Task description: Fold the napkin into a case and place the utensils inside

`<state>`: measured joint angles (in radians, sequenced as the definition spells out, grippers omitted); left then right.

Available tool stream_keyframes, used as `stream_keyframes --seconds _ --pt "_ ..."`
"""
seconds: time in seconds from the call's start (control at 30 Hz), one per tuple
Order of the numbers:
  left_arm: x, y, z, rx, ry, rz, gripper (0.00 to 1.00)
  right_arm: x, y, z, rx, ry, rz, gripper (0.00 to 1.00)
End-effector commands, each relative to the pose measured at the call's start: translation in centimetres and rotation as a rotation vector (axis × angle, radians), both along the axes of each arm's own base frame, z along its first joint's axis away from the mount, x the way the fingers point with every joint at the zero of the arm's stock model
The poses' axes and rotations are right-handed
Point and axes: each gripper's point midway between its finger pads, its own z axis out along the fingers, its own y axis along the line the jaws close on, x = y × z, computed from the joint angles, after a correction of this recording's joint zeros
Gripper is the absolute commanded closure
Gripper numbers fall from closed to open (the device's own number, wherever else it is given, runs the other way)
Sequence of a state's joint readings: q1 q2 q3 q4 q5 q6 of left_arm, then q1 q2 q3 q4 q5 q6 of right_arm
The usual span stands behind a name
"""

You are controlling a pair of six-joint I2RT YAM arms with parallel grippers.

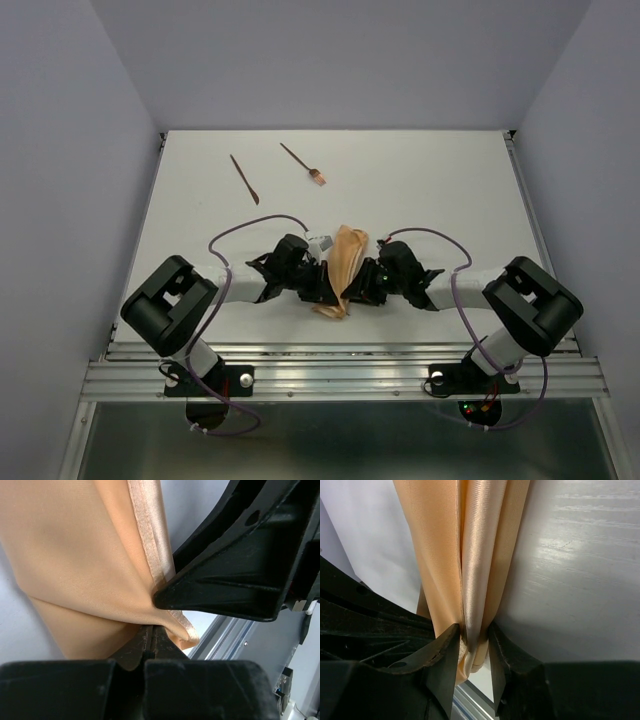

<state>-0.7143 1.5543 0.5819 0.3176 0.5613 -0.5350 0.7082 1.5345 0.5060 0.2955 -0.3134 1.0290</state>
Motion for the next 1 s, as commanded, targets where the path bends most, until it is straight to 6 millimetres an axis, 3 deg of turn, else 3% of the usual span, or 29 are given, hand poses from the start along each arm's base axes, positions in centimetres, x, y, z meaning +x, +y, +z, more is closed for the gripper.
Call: stream_keyframes --seconds 0.0,0.2,0.53,0.67,0.73,0.8,0.83,0.87,0.97 --pt "-0.1 -0.8 0.3 -0.037 -0.016 -0.006 1.00 -0.8 -0.1 -1.4 -0.025 0.035 0.006 0.65" --pt "-0.4 -0.8 0.9 -0.044 -0.018 -0.002 1.00 -0.7 -0.6 -1.7 -0.046 0.042 -0.030 0.66" --pt "0.2 0.4 5.5 -0.016 -0.130 0.003 1.00 -0.2 -1.0 -1.4 -0.079 0.014 -0.035 0.70" --pt "2.0 0.4 6.6 -0.009 -0.187 0.034 1.00 0.1 -0.9 -1.5 -0.093 0.013 -0.035 0.66" --pt "4.0 -0.2 6.9 -0.001 -0.205 0.067 1.00 0.3 -1.3 -1.5 -0.123 0.009 -0.047 0.62" --pt "5.6 -0.8 7.1 0.009 -0.221 0.093 1.00 1.0 -1.5 -0.7 -0.136 -0.019 -0.066 0.60" --pt "6.6 -0.9 6.2 0.037 -0.218 0.116 1.00 1.4 -1.6 0.5 -0.129 -0.055 -0.077 0.59" --pt "8.0 -1.7 7.3 0.024 -0.245 0.126 1.00 1.7 -2.5 0.5 -0.177 -0.073 -0.098 0.58" --pt "10.6 -2.9 7.1 0.036 -0.260 0.155 1.00 3.2 -4.8 2.0 -0.275 -0.121 -0.162 0.50"
